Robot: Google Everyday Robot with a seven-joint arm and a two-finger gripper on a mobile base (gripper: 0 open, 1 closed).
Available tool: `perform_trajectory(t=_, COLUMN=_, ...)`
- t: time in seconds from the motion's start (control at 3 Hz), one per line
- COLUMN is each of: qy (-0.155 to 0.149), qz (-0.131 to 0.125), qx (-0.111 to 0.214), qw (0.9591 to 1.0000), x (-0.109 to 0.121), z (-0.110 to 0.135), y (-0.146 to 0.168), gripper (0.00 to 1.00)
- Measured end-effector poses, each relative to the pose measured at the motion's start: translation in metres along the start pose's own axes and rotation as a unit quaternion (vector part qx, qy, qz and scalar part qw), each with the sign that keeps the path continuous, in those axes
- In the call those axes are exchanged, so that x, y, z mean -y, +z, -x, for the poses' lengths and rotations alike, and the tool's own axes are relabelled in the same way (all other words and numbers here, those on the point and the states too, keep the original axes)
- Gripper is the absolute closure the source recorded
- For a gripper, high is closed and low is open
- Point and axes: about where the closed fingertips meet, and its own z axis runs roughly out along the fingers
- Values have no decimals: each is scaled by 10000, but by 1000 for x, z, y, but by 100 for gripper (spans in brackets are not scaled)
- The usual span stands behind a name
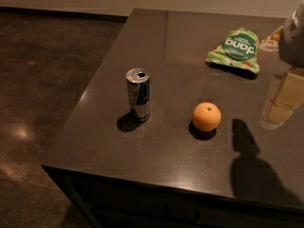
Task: Pick redbull can
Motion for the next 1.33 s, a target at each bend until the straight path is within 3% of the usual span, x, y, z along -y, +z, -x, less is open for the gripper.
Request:
perform_trajectory(t=0.67, qy=-14, qz=33, qx=130, qw=9999, x=3, z=9, y=2, gripper=0)
perform_trajectory(t=1.33, qy=-151, qz=259, qx=834, qw=9961, x=-1, z=77, y=31, gripper=0)
